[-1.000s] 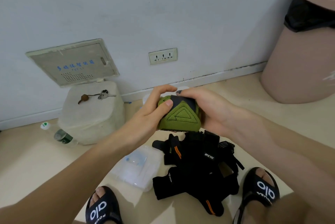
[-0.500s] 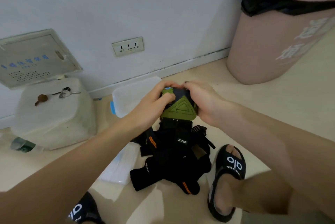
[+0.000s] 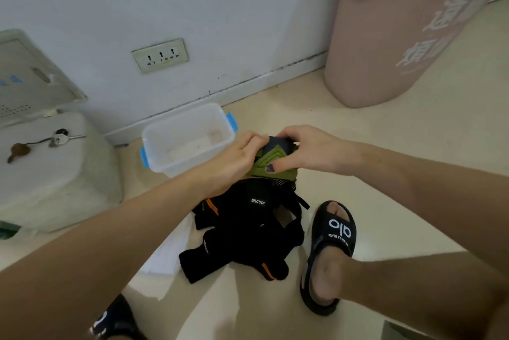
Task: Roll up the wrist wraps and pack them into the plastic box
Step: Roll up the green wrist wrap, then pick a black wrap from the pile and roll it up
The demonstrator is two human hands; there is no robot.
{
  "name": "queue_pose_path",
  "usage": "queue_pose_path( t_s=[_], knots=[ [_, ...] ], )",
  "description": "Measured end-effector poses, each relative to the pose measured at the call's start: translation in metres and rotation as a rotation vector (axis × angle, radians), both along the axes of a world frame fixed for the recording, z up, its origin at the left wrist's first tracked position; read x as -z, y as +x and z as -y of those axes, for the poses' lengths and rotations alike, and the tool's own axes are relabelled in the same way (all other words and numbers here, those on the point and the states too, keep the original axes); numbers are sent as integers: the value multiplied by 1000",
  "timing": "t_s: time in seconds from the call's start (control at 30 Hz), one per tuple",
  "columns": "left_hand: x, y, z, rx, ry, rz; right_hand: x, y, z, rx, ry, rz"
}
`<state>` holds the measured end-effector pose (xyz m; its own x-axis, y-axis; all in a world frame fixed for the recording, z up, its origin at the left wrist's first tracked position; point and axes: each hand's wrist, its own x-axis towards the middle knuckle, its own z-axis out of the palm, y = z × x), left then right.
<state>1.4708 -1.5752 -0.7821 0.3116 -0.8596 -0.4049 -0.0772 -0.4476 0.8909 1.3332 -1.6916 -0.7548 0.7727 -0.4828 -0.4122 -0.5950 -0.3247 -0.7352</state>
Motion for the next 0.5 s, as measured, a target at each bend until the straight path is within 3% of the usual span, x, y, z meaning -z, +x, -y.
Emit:
queue_pose_path(
  t_s=[0.07,0.17,0.3,0.5],
  knots=[
    [17,7,9,7,86,-69,21,11,13,29,-33,-25],
    [55,21,16,44,252,50,74,20,35,181,-121,-61],
    [119,31,19,167,417,245,155,13,67,484,-49,-143],
    [194,24,17,281,493,364,260,-5,100,704,-91,-242]
  ],
)
